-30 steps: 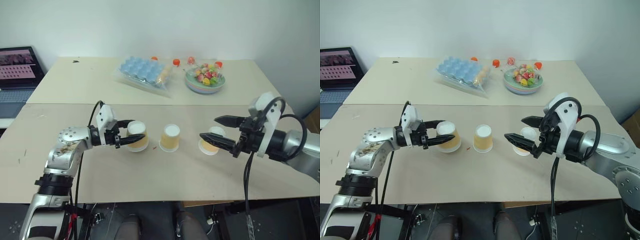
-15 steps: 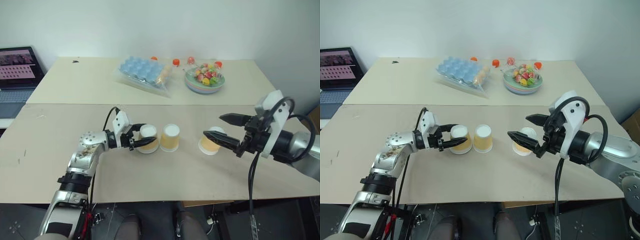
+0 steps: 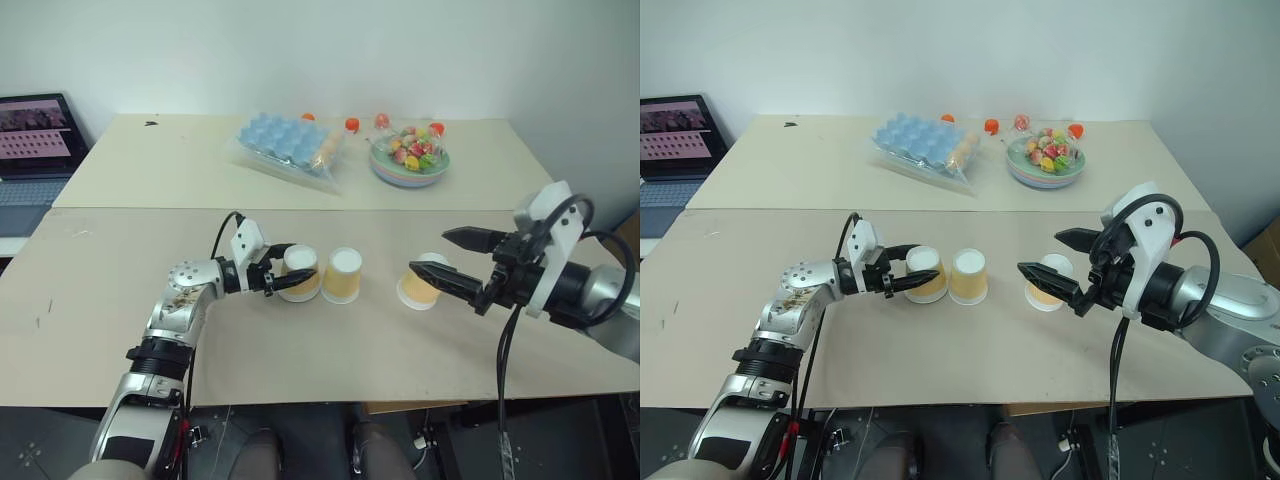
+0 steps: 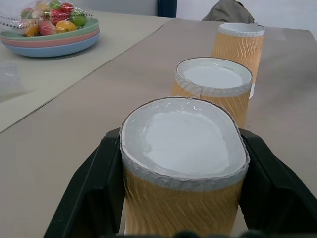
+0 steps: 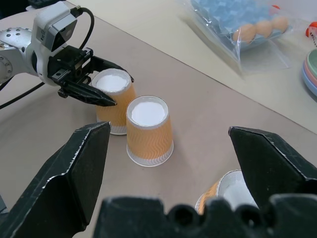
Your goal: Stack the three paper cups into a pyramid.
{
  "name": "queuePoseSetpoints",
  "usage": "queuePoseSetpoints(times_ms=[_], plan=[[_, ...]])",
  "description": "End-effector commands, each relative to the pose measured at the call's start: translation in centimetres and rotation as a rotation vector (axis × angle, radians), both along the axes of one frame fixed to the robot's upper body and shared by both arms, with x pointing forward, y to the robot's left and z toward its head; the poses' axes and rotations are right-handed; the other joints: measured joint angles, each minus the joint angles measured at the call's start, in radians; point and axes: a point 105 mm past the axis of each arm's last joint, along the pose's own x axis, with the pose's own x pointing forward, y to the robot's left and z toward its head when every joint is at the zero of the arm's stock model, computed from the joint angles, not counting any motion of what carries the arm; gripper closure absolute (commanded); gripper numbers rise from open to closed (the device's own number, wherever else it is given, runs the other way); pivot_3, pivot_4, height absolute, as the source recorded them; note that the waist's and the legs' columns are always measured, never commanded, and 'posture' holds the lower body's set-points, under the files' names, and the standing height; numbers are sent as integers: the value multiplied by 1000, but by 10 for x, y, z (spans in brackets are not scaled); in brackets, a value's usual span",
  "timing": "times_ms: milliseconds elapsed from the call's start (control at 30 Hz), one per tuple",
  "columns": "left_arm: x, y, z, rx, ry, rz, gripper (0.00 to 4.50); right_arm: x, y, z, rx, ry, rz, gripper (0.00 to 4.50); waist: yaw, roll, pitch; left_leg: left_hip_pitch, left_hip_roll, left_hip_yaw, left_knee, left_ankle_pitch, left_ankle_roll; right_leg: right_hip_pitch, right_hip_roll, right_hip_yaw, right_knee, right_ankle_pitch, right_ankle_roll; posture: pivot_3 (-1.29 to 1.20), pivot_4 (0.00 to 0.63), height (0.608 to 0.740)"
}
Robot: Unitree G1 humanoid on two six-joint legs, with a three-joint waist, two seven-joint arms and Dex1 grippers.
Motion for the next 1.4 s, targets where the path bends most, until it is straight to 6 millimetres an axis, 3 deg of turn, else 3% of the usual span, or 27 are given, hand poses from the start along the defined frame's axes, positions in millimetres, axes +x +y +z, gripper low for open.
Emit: queuePoseSetpoints(times_ms=[33,100,233,533,833,967,1100,1167,1400], plan=[[0,-5,10,-18,-40,-17,816,-3,0,13,-9,-59,2,0,0,0,0,0,0,0,0,0,0,0,0,0,0,0,0,0,150,740],[0,-5,10,-21,-36,-15,46,-3,0,13,-9,-60,2,0,0,0,0,0,0,0,0,0,0,0,0,0,0,0,0,0,150,740],[1,-4,13,-26,-41,-8,46,-3,0,13,-9,-58,4,0,0,0,0,0,0,0,0,0,0,0,0,0,0,0,0,0,150,740],[-2,10,42,-21,-11,-47,46,-3,1,15,-16,-59,11,0,-3,0,0,0,0,0,0,0,0,0,0,0,0,0,0,0,150,740],[-15,1,98,-77,-47,-111,46,-1,1,12,-23,-49,16,0,1,0,0,0,0,0,0,0,0,0,0,0,0,-1,1,0,150,740],[-28,2,112,-71,-57,-155,46,-1,0,11,-25,-46,20,0,-4,0,0,0,0,0,0,0,0,0,0,0,0,-1,1,0,150,740],[-65,40,105,88,78,-259,46,0,-16,11,-56,-42,-32,0,-21,0,0,0,1,0,0,0,0,0,1,0,1,-1,2,0,150,740],[-69,54,104,135,98,-246,46,0,-23,9,-59,-39,-57,0,-29,0,0,1,2,0,-2,0,0,-1,2,1,1,-2,1,0,150,740],[-74,46,116,86,47,-219,46,-1,-51,-24,-13,16,-187,0,4,-1,-1,1,1,0,0,0,0,0,1,-1,0,-3,2,0,150,740]])
